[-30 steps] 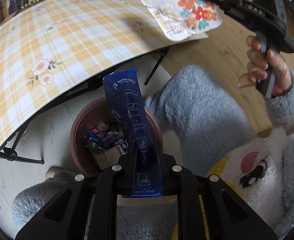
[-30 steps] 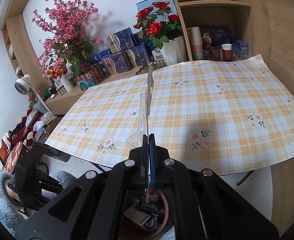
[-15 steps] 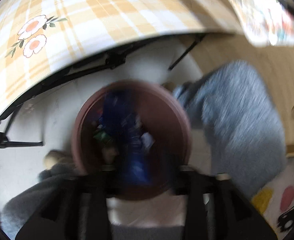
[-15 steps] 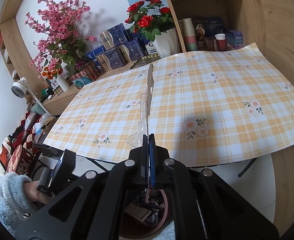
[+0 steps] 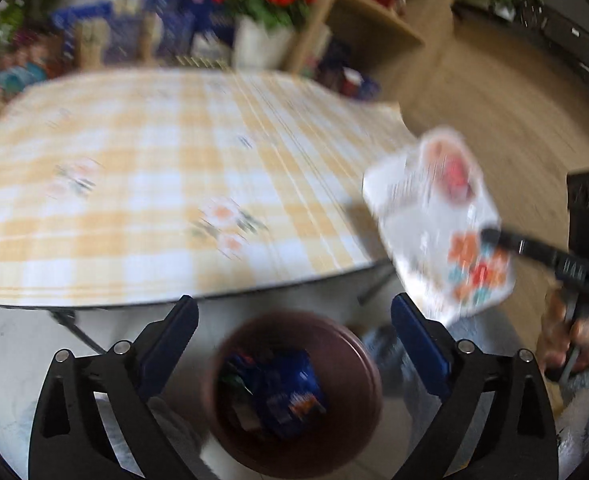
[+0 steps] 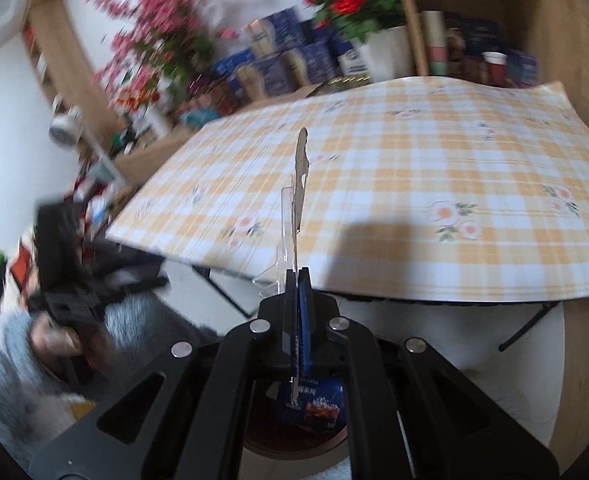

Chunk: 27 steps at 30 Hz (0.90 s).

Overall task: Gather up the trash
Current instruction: 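Carry the clear tray over the bin and open the right tool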

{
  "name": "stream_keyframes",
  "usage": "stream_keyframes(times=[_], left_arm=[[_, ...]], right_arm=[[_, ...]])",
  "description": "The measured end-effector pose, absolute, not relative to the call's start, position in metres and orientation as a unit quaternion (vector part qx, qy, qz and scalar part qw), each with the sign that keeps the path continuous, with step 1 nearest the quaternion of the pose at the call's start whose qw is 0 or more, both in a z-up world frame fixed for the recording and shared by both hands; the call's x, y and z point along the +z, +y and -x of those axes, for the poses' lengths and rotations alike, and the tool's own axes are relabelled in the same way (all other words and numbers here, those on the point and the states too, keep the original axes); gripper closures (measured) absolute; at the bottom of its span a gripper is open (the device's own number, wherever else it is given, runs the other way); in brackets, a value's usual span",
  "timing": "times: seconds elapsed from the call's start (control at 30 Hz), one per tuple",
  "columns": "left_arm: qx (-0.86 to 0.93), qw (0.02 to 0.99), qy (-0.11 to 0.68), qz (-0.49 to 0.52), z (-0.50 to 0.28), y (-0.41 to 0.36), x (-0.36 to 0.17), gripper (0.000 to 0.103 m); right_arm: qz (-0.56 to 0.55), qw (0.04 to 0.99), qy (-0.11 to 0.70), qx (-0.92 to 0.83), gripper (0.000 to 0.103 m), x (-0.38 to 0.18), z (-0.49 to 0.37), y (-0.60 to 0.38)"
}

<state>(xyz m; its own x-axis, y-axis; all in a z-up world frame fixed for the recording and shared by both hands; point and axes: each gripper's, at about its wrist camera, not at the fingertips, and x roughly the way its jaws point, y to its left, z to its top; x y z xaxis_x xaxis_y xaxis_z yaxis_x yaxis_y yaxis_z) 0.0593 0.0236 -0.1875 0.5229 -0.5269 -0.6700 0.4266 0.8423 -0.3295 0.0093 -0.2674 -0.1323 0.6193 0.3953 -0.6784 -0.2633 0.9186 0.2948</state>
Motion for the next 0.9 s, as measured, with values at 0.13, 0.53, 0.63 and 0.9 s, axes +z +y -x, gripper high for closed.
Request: stream_keyframes(times=[0.13,0.53,0.63,0.9], left_arm=[[-0.237,0.904,0.348,0.075,-0.043,0.048,-0.173,0.006],[-0.182,0.929,0.298,0.121,-0.02,0.075,-0.168,0.006],[-0.182,0.925,0.308,0.129,-0.024,0.076,-0.172,0.006],[-0.186,0.921,0.32,0.122,-0.027,0.071,-0.177,0.006]], right_arm=[[-0.038,0.879,0.423,0.216,0.097,-0.148,-0.009,-0.234],[0.074,0.827,0.478,0.285,0.097,-0.192,0.007,-0.172],[0.08,0.816,0.503,0.273,0.097,-0.21,0.006,-0.171],[0.03,0.812,0.546,0.205,0.097,-0.239,-0.019,-0.191]])
